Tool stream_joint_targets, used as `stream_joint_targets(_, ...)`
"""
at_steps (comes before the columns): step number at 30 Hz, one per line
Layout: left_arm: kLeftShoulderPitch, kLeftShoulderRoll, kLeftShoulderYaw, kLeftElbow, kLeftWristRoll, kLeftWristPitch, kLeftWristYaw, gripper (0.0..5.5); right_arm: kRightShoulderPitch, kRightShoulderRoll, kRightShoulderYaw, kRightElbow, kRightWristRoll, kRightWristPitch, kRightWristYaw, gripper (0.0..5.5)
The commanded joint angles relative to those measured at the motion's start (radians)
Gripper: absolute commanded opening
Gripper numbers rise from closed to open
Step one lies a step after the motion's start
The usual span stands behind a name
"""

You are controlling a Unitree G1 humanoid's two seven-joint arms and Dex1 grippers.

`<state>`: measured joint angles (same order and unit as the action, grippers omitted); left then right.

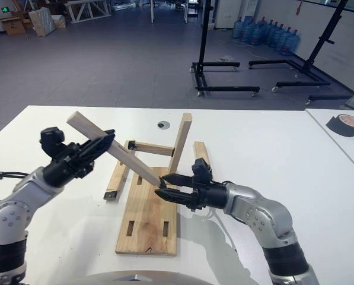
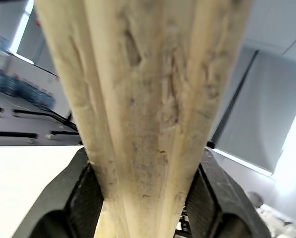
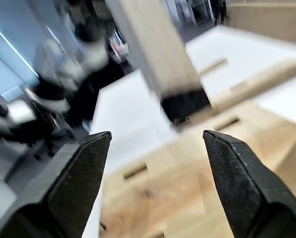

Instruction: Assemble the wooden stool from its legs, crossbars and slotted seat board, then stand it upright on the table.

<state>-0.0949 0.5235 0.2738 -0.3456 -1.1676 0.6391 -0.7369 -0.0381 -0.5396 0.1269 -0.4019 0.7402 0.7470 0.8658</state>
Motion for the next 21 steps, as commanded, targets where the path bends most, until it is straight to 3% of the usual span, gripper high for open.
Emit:
stream_joint_targets(1, -0.015, 0.085, 0.062, 0.0, 0.014, 0.006, -0.057, 2.04, -0.009, -0.063, 0.148, -0.034, -0.227, -0.059, -0.063, 3.4)
stream_joint_targets(8, 0.081, 0.132, 0.083, -0.096, 0.014, 0.028, -0.079, 2.04, 0.026, -0.215, 0.317, -0.165, -0.475, -0.109, -0.057, 3.4)
stream_joint_targets(14, 0.16, 0.126, 0.106, -0.16, 0.005, 0.026, -0.053, 2.04, 0.028, -0.328, 0.321, -0.232, -0.573, -0.114, -0.032, 3.4)
stream_joint_targets(18, 0.173, 0.111, 0.089, -0.162, 0.022, 0.013, -0.045, 2.04, 0.003, -0.32, 0.368, -0.203, -0.646, -0.136, -0.036, 3.4)
stream_joint_targets(21, 0.182, 0.108, 0.091, -0.16, 0.028, 0.007, -0.045, 2.04, -0.017, -0.277, 0.326, -0.23, -0.608, -0.152, -0.041, 3.4)
